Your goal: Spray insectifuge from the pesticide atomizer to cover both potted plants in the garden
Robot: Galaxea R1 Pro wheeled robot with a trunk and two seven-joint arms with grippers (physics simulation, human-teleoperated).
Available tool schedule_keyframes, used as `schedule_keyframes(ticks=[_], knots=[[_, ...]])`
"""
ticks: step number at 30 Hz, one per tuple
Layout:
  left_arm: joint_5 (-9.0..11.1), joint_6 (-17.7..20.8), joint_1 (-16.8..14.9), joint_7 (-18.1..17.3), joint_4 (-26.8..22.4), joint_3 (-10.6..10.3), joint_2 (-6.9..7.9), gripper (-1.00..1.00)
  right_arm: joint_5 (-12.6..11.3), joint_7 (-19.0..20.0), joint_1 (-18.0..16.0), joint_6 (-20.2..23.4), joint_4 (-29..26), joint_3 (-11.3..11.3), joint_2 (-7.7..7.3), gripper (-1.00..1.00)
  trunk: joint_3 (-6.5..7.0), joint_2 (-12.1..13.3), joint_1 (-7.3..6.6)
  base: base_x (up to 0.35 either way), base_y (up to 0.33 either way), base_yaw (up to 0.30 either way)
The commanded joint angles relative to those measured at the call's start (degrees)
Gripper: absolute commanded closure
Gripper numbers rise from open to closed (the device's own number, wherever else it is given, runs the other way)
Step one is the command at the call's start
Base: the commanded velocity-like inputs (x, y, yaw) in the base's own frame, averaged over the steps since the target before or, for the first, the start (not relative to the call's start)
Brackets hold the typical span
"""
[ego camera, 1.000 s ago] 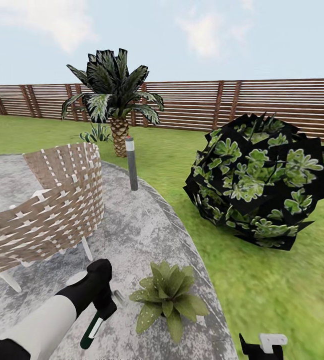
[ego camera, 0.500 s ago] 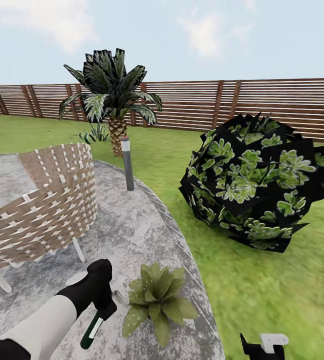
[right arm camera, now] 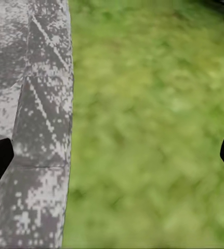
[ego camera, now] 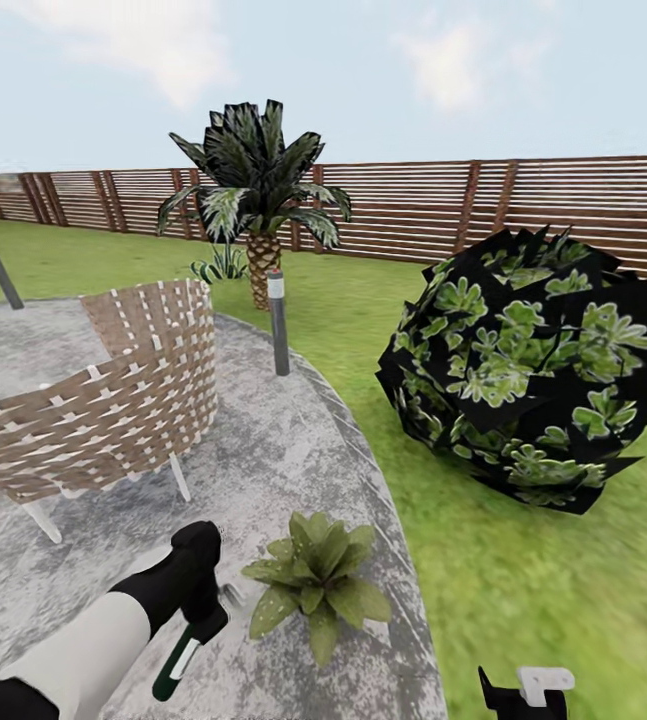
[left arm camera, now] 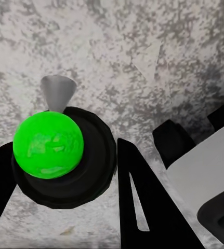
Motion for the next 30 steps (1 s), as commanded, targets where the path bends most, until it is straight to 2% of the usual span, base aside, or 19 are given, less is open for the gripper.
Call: schedule_keyframes(ticks=[1, 4, 7, 11, 18, 25, 26, 27, 29, 30], knots=[[-0.45, 0.27, 0.11, -0.54, -0.08, -0.2, 0.2, 1.0, 0.14, 0.47, -0.04, -0.2, 0.03, -0.5, -0.03, -1.0, -0.05, -0.02, -0.01, -0.002, -0.002, 0.13], [-0.2, 0.27, 0.25, -0.51, -0.05, 0.03, 0.58, 1.0, 0.14, 0.47, -0.04, -0.2, 0.03, -0.5, -0.04, -1.0, -0.05, -0.02, -0.01, -0.001, -0.001, 0.041], [-0.4, 0.35, 0.26, 0.01, -0.11, 2.73, 0.18, 1.0, 0.14, 0.47, -0.04, -0.2, 0.03, -0.5, -0.05, -1.0, -0.05, -0.02, -0.01, 0.0, 0.0, 0.006], [0.08, 0.28, 0.82, 4.86, 1.81, 3.6, 0.56, 1.0, 0.14, 0.47, -0.04, -0.2, 0.03, -0.5, -0.04, -1.0, -0.05, -0.02, -0.01, 0.0, 0.0, 0.0], [0.33, 0.27, 1.15, 5.94, 1.65, 3.99, -0.12, 1.0, 0.14, 0.47, -0.04, -0.2, 0.03, -0.5, 0.0, -1.0, -0.05, -0.02, -0.01, 0.0, 0.0, 0.015], [0.37, 0.27, 1.15, 5.97, 1.29, 3.86, -0.24, 1.0, 0.14, 0.47, -0.04, -0.2, 0.03, -0.5, 0.12, -1.0, -0.05, -0.02, -0.01, 0.011, -0.015, 0.205], [0.35, 0.27, 1.15, 5.99, 1.32, 4.39, -0.21, 1.0, 0.14, 0.47, -0.04, -0.2, 0.03, -0.5, 0.12, -1.0, -0.05, -0.02, -0.01, 0.111, -0.152, 0.063], [0.34, 0.21, 1.15, 6.0, 1.29, 6.01, -0.19, 1.0, 0.14, 0.47, -0.04, -0.2, 0.03, -0.5, 0.12, -1.0, -0.05, -0.02, -0.01, 0.139, -0.2, 0.026], [0.33, 0.08, 1.15, 6.09, 1.28, 7.85, -0.21, 1.0, 0.14, 0.47, -0.04, -0.2, 0.03, -0.5, 0.12, -1.0, -0.05, -0.02, -0.01, 0.094, -0.233, 0.012], [0.31, 0.06, 1.15, 6.12, 1.28, 8.22, -0.23, 1.0, 0.14, 0.47, -0.04, -0.2, 0.03, -0.5, 0.12, -1.0, -0.05, -0.02, -0.01, 0.02, -0.255, 0.005]])
